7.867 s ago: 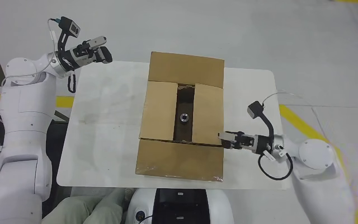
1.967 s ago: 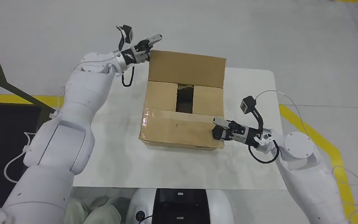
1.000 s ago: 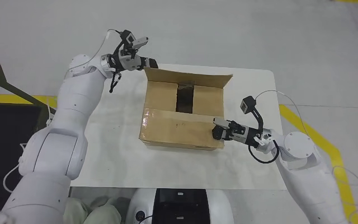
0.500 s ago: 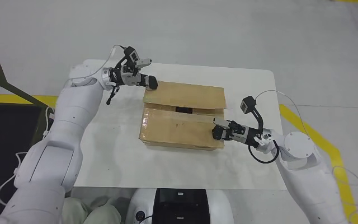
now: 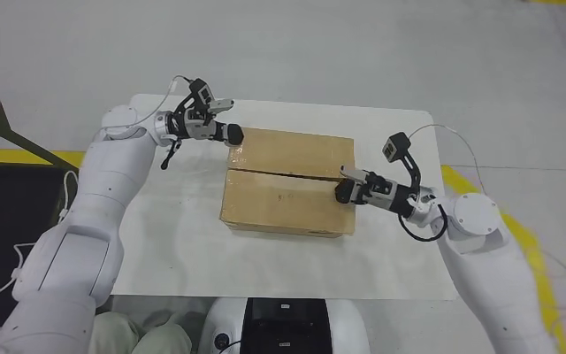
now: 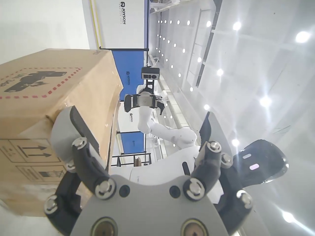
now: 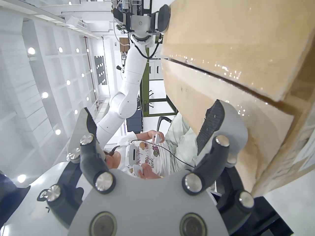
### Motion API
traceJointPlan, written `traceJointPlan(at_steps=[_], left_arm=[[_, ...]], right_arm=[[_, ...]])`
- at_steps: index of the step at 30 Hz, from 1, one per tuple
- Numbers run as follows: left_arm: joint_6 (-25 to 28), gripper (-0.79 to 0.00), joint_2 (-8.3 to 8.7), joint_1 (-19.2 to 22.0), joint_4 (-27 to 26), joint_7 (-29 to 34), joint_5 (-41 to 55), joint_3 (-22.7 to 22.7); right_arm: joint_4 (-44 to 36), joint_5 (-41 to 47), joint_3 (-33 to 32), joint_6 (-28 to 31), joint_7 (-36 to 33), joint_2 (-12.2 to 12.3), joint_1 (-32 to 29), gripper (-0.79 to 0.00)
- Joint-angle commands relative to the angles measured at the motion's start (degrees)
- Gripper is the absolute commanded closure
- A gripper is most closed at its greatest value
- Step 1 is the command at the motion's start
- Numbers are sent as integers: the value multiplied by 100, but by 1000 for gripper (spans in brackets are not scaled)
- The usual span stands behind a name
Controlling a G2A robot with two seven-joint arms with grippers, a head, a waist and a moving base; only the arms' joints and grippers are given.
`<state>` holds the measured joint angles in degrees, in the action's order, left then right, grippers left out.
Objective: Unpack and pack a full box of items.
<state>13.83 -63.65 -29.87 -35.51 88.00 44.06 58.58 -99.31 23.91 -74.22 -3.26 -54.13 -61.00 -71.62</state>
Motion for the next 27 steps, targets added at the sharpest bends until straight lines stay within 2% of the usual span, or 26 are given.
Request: traceJointPlan(at_steps=[1,10,14,27], left_arm=[[10,-785,15,7,5,0,26,-15],[14,-785,81,21,-2,0,169,-54],[-155,-785,118,37,-3,0,496,25],[-5,-785,546,121,196,0,695,666]], right_arm=[[58,11,-1,-11,65,-5,76,-785],[513,-88,82,-276,294,-23,403,-785],[688,-95,148,-393,317,-32,493,-785],[870,-161,209,-583,261,-21,563,-785]])
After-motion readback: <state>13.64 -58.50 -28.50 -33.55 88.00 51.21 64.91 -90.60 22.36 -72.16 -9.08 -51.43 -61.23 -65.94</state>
